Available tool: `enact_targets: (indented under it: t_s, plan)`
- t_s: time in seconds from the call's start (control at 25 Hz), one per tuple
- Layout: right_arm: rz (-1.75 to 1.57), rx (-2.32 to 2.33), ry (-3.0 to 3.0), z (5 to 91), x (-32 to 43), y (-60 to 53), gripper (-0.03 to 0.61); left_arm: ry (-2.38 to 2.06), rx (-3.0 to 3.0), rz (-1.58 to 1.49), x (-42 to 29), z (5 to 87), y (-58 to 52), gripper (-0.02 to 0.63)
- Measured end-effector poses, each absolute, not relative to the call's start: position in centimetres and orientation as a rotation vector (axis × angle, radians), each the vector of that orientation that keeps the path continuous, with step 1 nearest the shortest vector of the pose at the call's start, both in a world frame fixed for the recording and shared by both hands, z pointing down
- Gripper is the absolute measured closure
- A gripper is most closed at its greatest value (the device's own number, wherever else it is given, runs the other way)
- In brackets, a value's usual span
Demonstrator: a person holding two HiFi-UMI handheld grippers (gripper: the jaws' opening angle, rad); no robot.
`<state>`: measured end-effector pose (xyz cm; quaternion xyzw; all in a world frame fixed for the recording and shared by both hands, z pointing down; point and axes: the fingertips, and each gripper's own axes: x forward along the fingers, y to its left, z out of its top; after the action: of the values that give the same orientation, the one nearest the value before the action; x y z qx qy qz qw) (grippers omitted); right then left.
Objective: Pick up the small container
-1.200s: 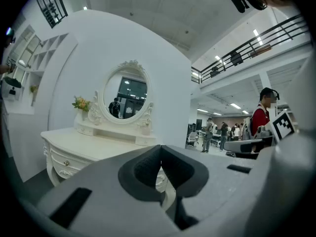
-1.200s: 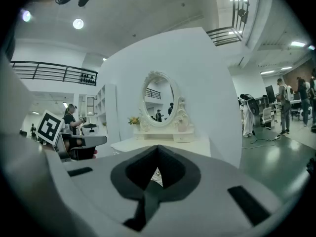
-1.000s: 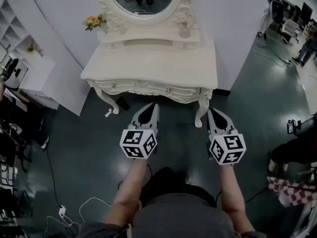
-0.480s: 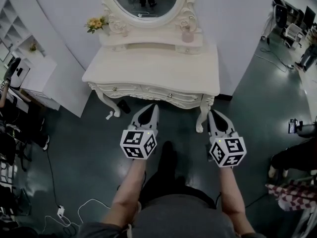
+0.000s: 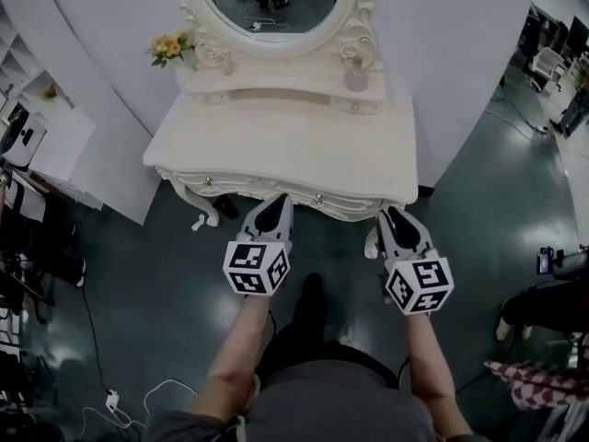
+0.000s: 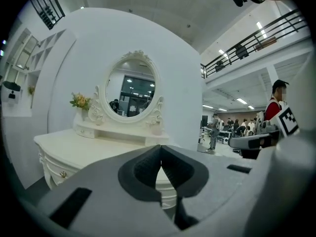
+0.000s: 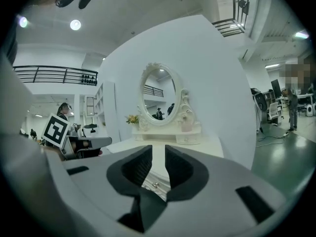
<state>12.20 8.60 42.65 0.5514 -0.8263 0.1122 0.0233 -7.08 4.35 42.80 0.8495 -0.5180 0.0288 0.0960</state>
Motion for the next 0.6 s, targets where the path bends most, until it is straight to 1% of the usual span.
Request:
enact_targets:
  t_s: [0.6]
  plan:
    - [0.425,1.75,-2.475,42.7,10.8,-4.6,0.453,-1.47,2.497,0.104,-9.0,43.7,-9.3,0.607]
